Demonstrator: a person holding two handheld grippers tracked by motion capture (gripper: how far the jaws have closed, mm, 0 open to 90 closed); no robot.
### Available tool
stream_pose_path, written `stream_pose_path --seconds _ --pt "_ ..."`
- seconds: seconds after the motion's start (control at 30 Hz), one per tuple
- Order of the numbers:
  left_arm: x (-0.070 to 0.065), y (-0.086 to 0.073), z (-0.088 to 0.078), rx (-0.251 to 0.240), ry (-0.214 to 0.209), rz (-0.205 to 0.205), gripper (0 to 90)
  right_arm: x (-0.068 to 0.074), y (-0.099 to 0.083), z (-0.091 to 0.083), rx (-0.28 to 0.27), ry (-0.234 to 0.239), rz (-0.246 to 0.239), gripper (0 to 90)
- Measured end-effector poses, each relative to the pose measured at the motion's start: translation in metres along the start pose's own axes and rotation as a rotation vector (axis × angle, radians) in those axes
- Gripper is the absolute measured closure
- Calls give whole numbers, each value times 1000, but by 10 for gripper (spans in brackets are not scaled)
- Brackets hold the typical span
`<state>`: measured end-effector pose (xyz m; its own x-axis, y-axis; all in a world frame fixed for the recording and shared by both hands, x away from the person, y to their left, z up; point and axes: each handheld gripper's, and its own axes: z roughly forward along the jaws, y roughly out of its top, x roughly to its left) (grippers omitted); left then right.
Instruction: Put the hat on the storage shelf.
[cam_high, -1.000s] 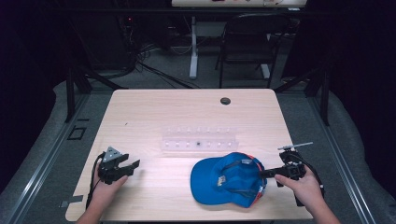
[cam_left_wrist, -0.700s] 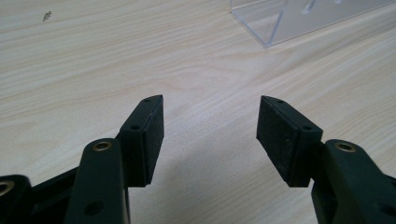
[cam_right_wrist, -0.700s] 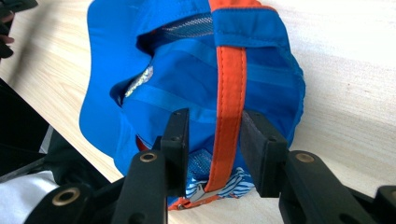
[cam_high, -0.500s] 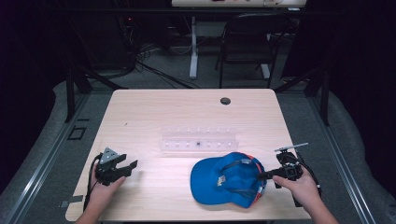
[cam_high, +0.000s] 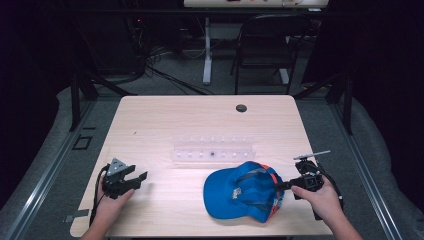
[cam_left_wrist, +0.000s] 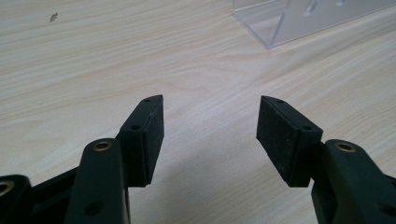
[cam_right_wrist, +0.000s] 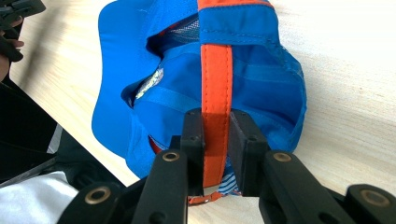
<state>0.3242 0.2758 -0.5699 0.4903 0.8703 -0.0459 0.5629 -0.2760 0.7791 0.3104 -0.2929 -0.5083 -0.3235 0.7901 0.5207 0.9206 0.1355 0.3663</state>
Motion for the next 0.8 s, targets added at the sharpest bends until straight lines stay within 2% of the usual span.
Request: stream_pose_path --seconds 0.23,0.3,0.37,0.47,0.6,0.7,0.8 --pt "-2 0 1 2 -2 11 418 5 3 -7 -2 -1 16 771" --pt "-2 0 1 4 -3 13 418 6 6 -13 4 27 38 773" --pt "-2 0 1 3 -1 7 418 7 6 -14 -7 31 51 773" --pt "-2 0 1 5 -2 6 418 7 9 -19 2 35 41 772" --pt "-2 -1 1 4 -1 8 418 10 11 -23 -5 22 55 769" --pt "-2 -1 1 4 -2 5 418 11 15 -26 23 37 54 771" --pt "-2 -1 2 4 -3 6 418 11 17 -26 28 46 54 772"
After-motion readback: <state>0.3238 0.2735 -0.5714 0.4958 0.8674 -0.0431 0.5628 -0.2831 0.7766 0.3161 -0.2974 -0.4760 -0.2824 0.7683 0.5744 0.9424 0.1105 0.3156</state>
